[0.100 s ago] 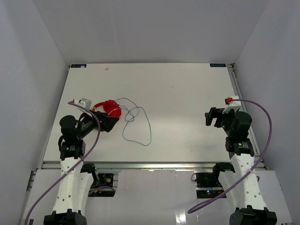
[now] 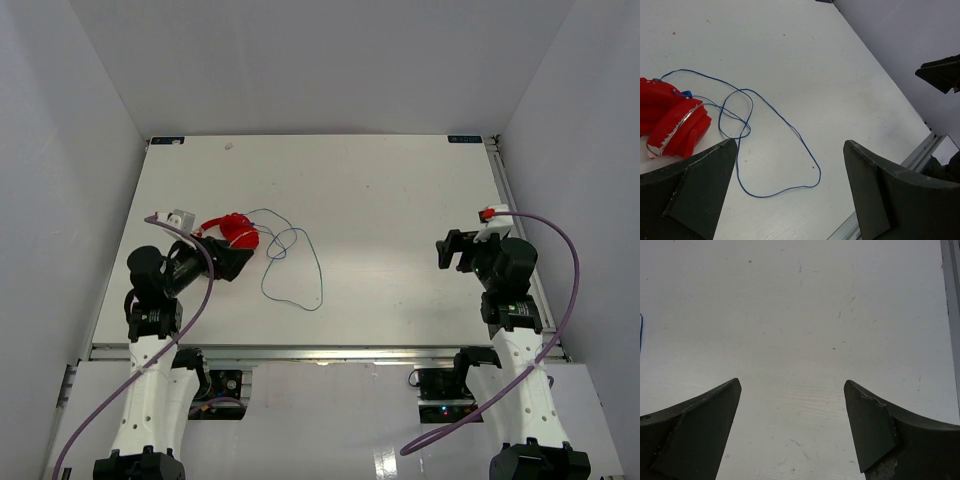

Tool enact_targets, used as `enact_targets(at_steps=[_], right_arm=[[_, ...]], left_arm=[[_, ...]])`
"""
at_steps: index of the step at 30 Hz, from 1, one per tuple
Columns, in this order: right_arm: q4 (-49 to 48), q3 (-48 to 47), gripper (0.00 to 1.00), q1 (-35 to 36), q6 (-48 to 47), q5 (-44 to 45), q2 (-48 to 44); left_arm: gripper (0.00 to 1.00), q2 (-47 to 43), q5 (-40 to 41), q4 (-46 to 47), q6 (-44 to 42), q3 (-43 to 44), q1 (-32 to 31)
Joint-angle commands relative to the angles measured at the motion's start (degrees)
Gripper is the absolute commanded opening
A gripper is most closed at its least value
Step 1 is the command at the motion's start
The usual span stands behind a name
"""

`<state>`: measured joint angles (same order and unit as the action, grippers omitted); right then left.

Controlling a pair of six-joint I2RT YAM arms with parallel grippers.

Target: Wrap the headphones

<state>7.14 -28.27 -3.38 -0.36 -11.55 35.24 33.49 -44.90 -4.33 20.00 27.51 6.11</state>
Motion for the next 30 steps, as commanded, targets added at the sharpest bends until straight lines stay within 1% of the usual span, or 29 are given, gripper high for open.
enact_targets(at_steps=[1,2,3,4,5,7,9,10,12,14,16,19,21,24,28,30], right_arm=[[-2.07,0.37,0.90,-0.23,-9.50,-11.02,1.18],[1.43,-0.93,0.90,-0.19,-17.17,-18.40,2.43],[6.66,-2.99,0.90,-0.14,-26.86,-27.81,4.28],[11.00,-5.32,0.90,-0.14,-33.58,-35.82,7.22],[10.87,-6.16,0.90,-0.13,-33.02,-38.12,9.36],[9.55,-6.74,0.90,-0.05,-32.01,-41.11,13.99],[7.74,-6.02,0.91,-0.05,-32.24,-40.50,18.31],[8.70,-6.29,0.91,-0.05,-33.93,-39.50,18.85],[10.22,-6.60,0.93,-0.05,-35.69,-36.56,19.37],[11.84,-6.55,0.95,-0.05,-36.70,-36.35,18.83],[13.68,-6.98,0.98,0.04,-37.86,-38.64,17.59],[13.34,-6.99,0.98,0.25,-37.66,-38.76,15.61],[13.14,-6.78,0.98,0.41,-37.55,-38.41,14.18],[13.31,-6.38,0.97,0.55,-37.43,-38.52,12.84],[13.08,-6.36,0.97,0.65,-37.43,-38.20,12.13],[13.00,-6.28,0.97,0.73,-37.43,-38.20,12.20]], left_arm=[[0.98,0.07,9.30,-1.69,2.94,0.74,-0.23],[0.98,0.53,13.72,-3.24,4.03,1.21,-0.23],[0.98,1.25,18.72,-5.44,4.83,1.83,-0.23],[0.98,2.38,22.67,-8.52,5.99,2.71,-0.23],[0.98,3.15,27.67,-10.06,5.92,3.26,-0.22],[0.98,5.39,31.74,-12.95,5.73,4.47,-0.14],[0.98,8.65,35.36,-16.88,5.58,5.70,0.21],[0.98,11.64,36.17,-17.70,5.65,6.84,1.12],[0.98,16.63,34.88,-18.54,5.83,8.46,2.85],[0.98,21.69,31.64,-18.54,6.30,10.28,5.88],[0.94,27.24,29.62,-17.98,6.75,12.70,8.61],[0.89,36.00,31.61,-17.82,5.26,16.85,10.22],[0.82,40.06,34.24,-17.89,4.21,18.83,10.43],[0.78,47.40,38.56,-18.16,1.58,22.33,10.50],[0.71,57.71,38.60,-18.97,-1.88,26.65,10.50],[0.67,61.69,38.38,-19.57,-3.31,29.79,10.42]])
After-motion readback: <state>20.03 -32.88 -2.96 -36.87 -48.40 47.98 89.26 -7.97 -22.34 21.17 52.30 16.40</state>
